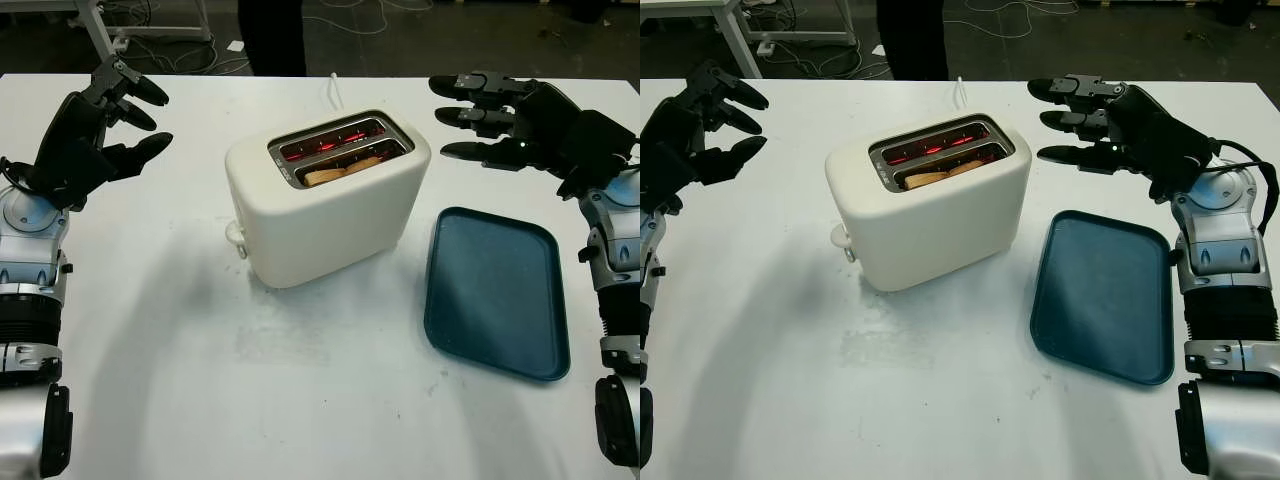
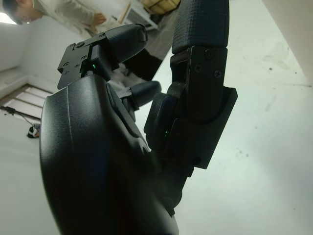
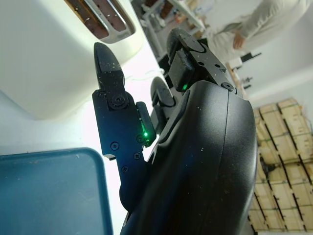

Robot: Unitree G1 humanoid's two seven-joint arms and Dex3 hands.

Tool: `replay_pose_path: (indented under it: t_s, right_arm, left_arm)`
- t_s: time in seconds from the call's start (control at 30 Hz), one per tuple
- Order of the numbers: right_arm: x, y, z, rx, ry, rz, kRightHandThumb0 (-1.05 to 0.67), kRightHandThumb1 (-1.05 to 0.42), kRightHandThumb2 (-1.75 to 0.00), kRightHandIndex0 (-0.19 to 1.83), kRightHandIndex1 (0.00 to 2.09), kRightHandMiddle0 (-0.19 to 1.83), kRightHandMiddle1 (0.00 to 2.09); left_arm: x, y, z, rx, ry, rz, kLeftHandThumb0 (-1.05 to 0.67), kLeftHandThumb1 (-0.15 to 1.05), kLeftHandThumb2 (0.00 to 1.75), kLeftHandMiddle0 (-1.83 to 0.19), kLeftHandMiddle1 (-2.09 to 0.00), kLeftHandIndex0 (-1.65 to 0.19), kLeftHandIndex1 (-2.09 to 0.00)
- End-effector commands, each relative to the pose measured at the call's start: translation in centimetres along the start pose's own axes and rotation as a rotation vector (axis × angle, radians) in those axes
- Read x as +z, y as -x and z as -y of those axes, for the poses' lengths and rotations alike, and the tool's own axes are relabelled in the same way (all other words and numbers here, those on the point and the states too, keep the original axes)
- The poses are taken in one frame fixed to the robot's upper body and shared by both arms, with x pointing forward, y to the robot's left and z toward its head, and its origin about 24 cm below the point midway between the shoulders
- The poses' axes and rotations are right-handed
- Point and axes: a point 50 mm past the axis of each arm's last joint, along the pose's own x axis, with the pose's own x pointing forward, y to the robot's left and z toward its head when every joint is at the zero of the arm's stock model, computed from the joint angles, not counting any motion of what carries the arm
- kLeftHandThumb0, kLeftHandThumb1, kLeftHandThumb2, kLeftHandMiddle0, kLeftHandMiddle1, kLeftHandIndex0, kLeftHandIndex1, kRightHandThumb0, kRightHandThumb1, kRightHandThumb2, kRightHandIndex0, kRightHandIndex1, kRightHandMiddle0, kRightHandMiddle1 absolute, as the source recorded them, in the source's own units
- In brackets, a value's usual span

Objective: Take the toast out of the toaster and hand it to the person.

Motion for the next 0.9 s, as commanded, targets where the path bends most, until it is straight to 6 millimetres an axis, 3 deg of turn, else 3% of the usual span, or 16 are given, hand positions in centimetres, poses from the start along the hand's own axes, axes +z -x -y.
replay_pose_path:
  t_s: [0.0, 0.87]
  right_arm:
    - [0.61, -0.09, 0.29, -0.009, 0.021, 0.021, -0.31, -0.92, -0.01, 0.47, 0.01, 0.46, 0.01]
    - [0.59, -0.08, 0.26, -0.008, 0.018, 0.014, -0.32, -0.92, -0.02, 0.47, 0.01, 0.46, 0.00]
  left_arm:
    - [-0.03, 0.15, 0.03, 0.004, -0.009, -0.001, -1.05, 0.92, 0.32, 0.00, -1.65, 0.00, -1.56]
    - [-0.18, 0.24, 0.13, 0.009, 0.013, -0.003, -1.05, 0.92, 0.29, 0.00, -1.62, 0.00, -1.54]
